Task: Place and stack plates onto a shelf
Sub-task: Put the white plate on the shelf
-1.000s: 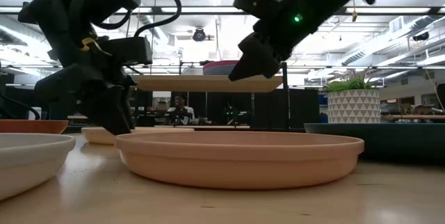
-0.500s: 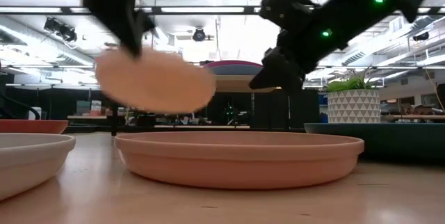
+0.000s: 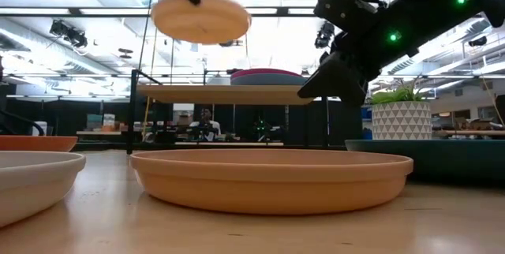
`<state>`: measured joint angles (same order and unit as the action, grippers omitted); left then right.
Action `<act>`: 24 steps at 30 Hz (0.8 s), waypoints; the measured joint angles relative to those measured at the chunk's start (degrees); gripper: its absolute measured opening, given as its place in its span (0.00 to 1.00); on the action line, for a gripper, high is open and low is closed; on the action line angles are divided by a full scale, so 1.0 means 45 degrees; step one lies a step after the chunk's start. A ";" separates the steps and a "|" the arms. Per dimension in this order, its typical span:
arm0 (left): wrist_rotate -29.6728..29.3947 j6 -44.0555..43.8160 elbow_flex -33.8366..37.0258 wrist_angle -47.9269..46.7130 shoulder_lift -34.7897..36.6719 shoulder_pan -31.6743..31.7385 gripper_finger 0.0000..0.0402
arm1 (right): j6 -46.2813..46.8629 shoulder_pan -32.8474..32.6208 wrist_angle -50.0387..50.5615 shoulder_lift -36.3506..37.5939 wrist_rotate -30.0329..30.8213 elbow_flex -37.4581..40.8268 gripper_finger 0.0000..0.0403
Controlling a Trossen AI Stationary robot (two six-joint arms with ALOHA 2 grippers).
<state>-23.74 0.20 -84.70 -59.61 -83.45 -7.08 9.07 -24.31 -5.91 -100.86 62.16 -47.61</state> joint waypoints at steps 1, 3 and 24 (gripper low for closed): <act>-0.0011 0.0431 0.0196 0.0267 0.0012 0.0386 0.05 | 0.0019 -0.0030 -0.0025 0.0000 0.0046 0.0032 0.33; 0.0263 0.1174 0.0718 0.0973 0.0164 0.1219 0.05 | 0.0092 -0.0105 -0.0115 0.0000 0.0242 0.0107 0.33; 0.2744 0.3754 0.2640 0.3241 0.0262 0.8028 0.05 | 0.0406 -0.0740 -0.0544 0.0126 -0.0021 0.0168 0.33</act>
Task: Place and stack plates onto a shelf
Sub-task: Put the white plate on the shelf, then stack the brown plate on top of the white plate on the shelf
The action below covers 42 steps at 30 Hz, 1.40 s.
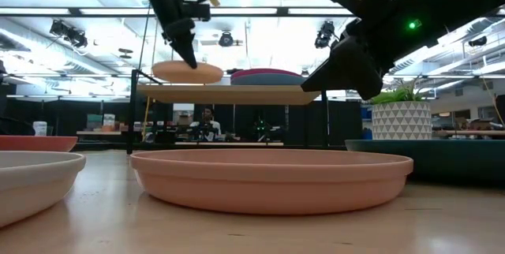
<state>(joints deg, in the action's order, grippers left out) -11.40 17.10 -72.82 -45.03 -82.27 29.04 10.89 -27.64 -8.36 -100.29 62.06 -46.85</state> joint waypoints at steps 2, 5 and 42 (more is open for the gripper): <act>0.0421 0.0023 0.0000 0.0290 -0.0256 0.0150 0.05 | -0.0008 0.0000 0.0005 0.0000 0.0002 0.0000 0.33; 0.1055 0.0017 0.0000 0.0287 -0.0629 0.0289 0.05 | -0.0006 0.0000 0.0012 0.0000 0.0000 0.0000 0.33; 0.1479 -0.2949 -0.1466 -0.2504 -0.0635 -0.3079 0.43 | -0.0088 0.0000 0.0103 0.0000 -0.0049 -0.0005 0.33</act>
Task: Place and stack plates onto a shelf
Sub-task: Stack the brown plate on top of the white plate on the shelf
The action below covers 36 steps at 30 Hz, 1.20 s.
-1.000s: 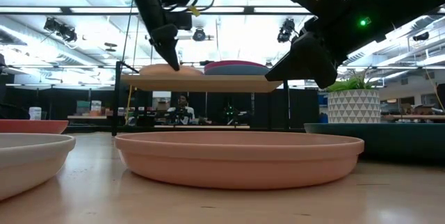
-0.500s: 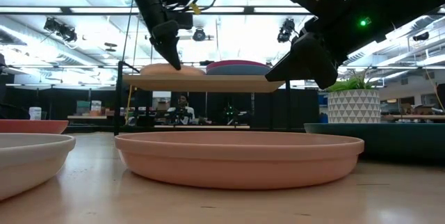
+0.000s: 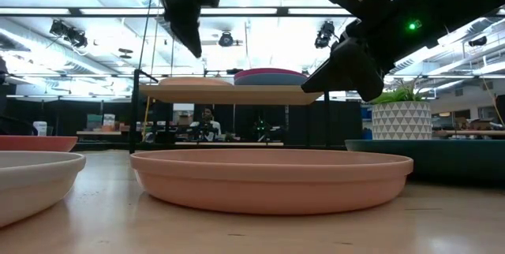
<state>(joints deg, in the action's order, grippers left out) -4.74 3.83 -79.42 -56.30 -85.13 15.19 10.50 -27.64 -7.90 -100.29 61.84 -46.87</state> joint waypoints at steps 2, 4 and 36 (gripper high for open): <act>0.0067 -0.0740 0.0173 -0.0498 -0.0023 -0.1147 0.43 | -0.0106 0.0000 0.0009 0.0000 0.0000 0.0000 0.33; 0.0074 -0.1741 0.0665 -0.0415 -0.0027 -0.2436 0.43 | -0.0289 0.0000 0.0044 0.0000 0.0000 -0.0005 0.33; 0.0936 -0.3970 0.0880 0.6767 -0.4589 -0.9304 0.36 | -0.0952 0.0004 -0.0361 0.0000 0.0563 -0.0010 0.33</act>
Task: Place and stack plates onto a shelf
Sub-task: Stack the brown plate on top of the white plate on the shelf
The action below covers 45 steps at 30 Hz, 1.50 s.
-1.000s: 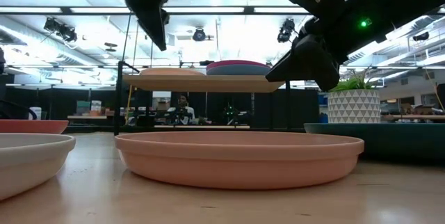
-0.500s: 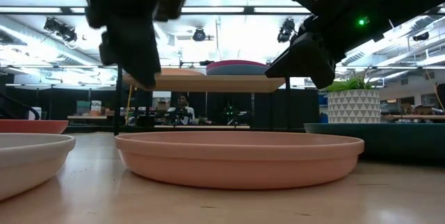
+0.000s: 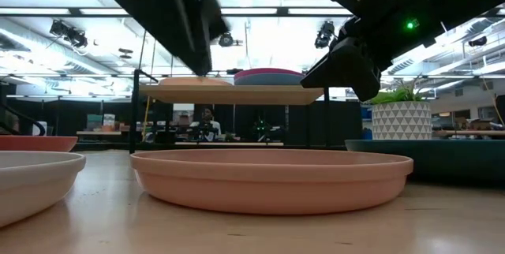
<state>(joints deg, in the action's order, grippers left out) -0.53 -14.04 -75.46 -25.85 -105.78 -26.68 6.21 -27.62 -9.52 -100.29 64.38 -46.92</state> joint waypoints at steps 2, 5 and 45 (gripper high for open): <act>-0.0479 0.0829 -0.0069 0.0048 0.0000 -0.0437 0.36 | 0.0043 -0.0004 0.0014 0.0000 -0.0018 0.0000 0.33; -0.0584 0.1245 -0.0064 0.0382 -0.0218 -0.0829 0.36 | 0.0191 -0.0004 0.0040 0.0000 -0.0078 0.0003 0.33; -0.1056 0.2515 -0.0647 -0.0590 -0.2521 -0.0955 0.33 | -0.1092 -0.2537 -0.0592 0.0377 0.0049 0.0010 0.33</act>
<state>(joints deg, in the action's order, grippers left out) -5.28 -2.72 -78.37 -28.50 -117.12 -30.98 1.30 -39.04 -12.19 -98.59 64.60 -46.87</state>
